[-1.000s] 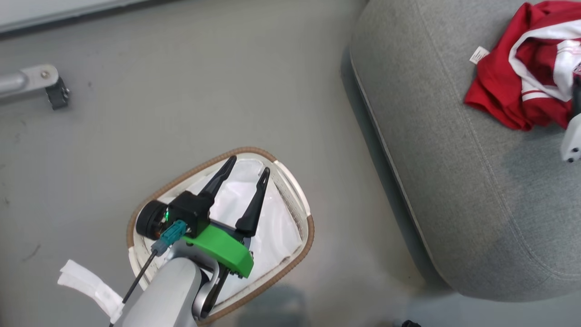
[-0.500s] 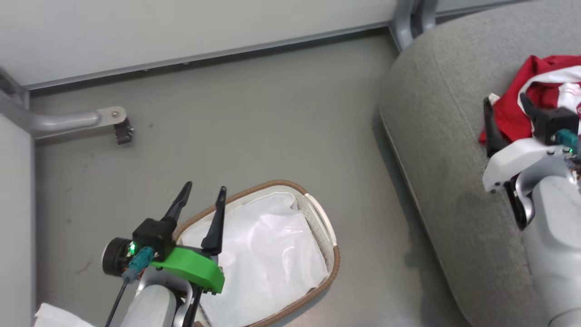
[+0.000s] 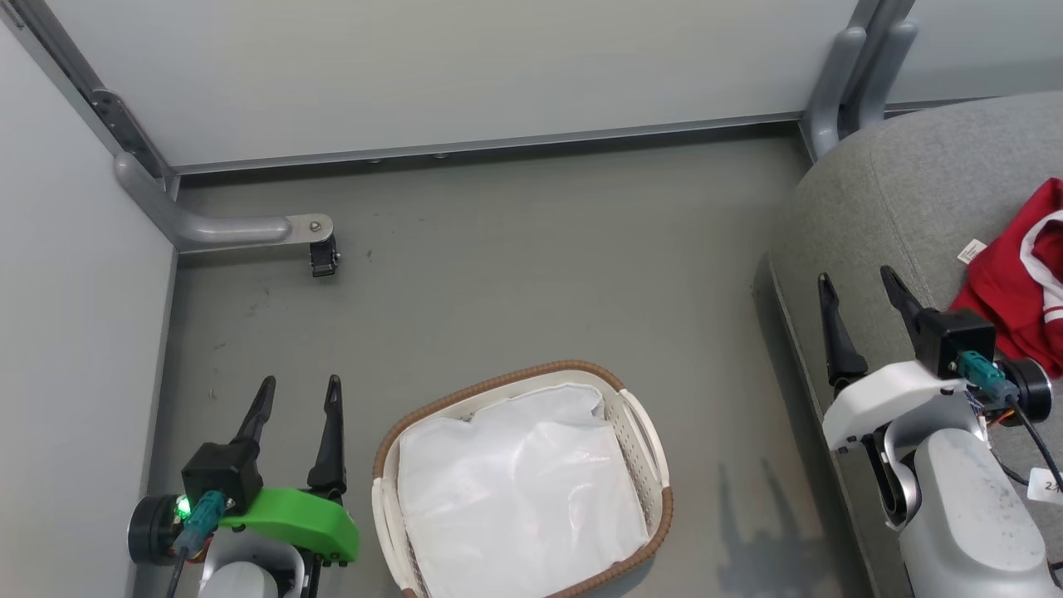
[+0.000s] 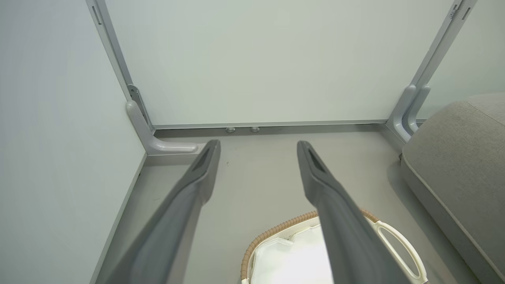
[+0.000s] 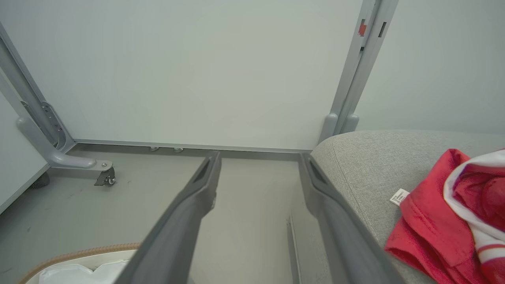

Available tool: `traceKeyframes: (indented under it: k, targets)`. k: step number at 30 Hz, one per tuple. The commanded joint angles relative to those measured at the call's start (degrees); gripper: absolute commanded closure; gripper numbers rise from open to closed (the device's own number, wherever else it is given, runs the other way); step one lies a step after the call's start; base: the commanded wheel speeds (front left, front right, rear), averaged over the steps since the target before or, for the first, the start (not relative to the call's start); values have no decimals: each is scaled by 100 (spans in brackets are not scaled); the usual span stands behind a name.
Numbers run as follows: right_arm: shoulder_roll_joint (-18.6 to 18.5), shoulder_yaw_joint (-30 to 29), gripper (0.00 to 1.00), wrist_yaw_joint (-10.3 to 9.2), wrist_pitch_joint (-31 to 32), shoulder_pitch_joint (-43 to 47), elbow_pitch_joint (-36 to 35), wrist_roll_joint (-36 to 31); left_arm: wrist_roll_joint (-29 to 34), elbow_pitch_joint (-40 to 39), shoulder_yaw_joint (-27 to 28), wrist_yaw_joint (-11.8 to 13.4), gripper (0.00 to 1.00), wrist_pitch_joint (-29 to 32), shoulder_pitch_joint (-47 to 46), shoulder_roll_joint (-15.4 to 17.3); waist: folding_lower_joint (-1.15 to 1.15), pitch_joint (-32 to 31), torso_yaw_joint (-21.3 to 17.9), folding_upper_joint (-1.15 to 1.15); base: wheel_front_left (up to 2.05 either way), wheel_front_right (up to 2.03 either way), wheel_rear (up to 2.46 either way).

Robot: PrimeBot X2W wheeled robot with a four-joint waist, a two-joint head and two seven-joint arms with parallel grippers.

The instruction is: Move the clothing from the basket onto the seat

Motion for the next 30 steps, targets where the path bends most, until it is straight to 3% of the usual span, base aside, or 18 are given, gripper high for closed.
traceKeyframes:
  k: [1, 14, 25, 26, 30]
  targets:
    - [29, -24, 0, -4, -26, 175, -77, 15, -5, 3, 95, -7, 0, -3, 116, -32, 0, -114, 107, 0, 0, 0, 0]
    - [188, 41, 0, -5, -27, 1123, -441, 126, 157, -29, 498, -13, 0, -3, 599, -90, 0, -478, 118, 0, 0, 0, 0]
    - [185, 221, 0, -5, -27, 1514, -397, 433, -485, 60, 250, -16, 0, -3, 900, -89, 0, -692, 163, 0, 0, 0, 0]
    - [215, 222, 100, 1, 4, 1460, -385, 394, -478, 69, 249, 0, 100, 2, 830, -100, 0, -687, 158, 0, 0, 0, 0]
    - [264, 206, 100, 1, 50, 1530, -213, 450, -533, 239, 251, 0, 100, 19, 842, -124, 0, -690, 158, 0, 0, 0, 0]
